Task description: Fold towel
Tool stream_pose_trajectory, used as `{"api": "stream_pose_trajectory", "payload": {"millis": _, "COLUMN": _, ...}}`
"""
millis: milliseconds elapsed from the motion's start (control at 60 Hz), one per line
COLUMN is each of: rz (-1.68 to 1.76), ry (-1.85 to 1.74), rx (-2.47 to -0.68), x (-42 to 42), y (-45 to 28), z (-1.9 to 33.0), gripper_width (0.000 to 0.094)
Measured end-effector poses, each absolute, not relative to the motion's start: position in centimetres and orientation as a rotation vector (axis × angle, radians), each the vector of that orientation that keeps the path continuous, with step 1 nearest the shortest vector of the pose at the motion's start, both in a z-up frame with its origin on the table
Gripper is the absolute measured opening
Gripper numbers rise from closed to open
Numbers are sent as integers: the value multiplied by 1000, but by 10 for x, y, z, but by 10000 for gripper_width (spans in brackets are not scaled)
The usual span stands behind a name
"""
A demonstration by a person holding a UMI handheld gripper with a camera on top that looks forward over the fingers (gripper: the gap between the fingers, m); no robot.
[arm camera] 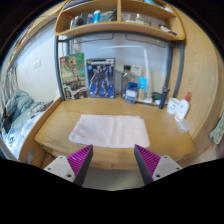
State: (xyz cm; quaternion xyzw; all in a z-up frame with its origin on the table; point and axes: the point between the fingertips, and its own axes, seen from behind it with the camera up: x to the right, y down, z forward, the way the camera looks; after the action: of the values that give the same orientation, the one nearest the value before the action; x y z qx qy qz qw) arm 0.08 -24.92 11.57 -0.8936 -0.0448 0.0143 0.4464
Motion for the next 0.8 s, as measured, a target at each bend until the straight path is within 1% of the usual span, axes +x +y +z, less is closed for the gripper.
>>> {"api": "stream_pose_trajectory", "payload": {"millis": 167, "rz": 108, "ry": -147, "rx": -2292, "x": -85, "y": -197, "z": 71, "gripper_width": 845}}
{"api": "stream_pose_trajectory", "payload": {"millis": 300, "rz": 116, "ry": -130, "rx": -2327, "x": -140, "y": -143, "z": 45, "gripper_width": 849}}
{"api": "stream_pose_trajectory", "payload": {"millis": 433, "rz": 72, "ry": -151, "rx": -2342, "x": -172, "y": -91, "z": 24, "gripper_width": 841}}
{"api": "stream_pose_trajectory", "payload": {"millis": 517, "rz": 39, "ry": -160, "rx": -2350, "x": -181, "y": -67, "z": 10, "gripper_width": 801}}
{"api": "stream_pose_trajectory", "payload": {"millis": 550, "rz": 30, "ry": -163, "rx": -2358, "x": -183, "y": -61, "z": 4, "gripper_width": 773}}
{"api": "stream_pose_trajectory", "payload": {"millis": 600, "rz": 14, "ry": -157, "rx": -2389, "x": -182, "y": -58, "z": -8, "gripper_width": 689}}
{"api": "stream_pose_trajectory", "payload": {"millis": 617, "rz": 10, "ry": -154, "rx": -2404, "x": -182, "y": -58, "z": -12, "gripper_width": 690}}
{"api": "stream_pose_trajectory", "payload": {"millis": 633, "rz": 3, "ry": -153, "rx": -2421, "x": -181, "y": -59, "z": -17, "gripper_width": 638}}
{"api": "stream_pose_trajectory", "payload": {"millis": 683, "rz": -29, "ry": -160, "rx": -2407, "x": -176, "y": -56, "z": -16, "gripper_width": 549}}
{"api": "stream_pose_trajectory", "payload": {"millis": 717, "rz": -53, "ry": -168, "rx": -2412, "x": -172, "y": -58, "z": -17, "gripper_width": 411}}
{"api": "stream_pose_trajectory", "payload": {"millis": 733, "rz": -56, "ry": -172, "rx": -2403, "x": -173, "y": -57, "z": -17, "gripper_width": 384}}
{"api": "stream_pose_trajectory", "payload": {"millis": 767, "rz": -63, "ry": -186, "rx": -2401, "x": -173, "y": -57, "z": -17, "gripper_width": 374}}
{"api": "stream_pose_trajectory", "payload": {"millis": 800, "rz": -76, "ry": -201, "rx": -2397, "x": -171, "y": -57, "z": -17, "gripper_width": 212}}
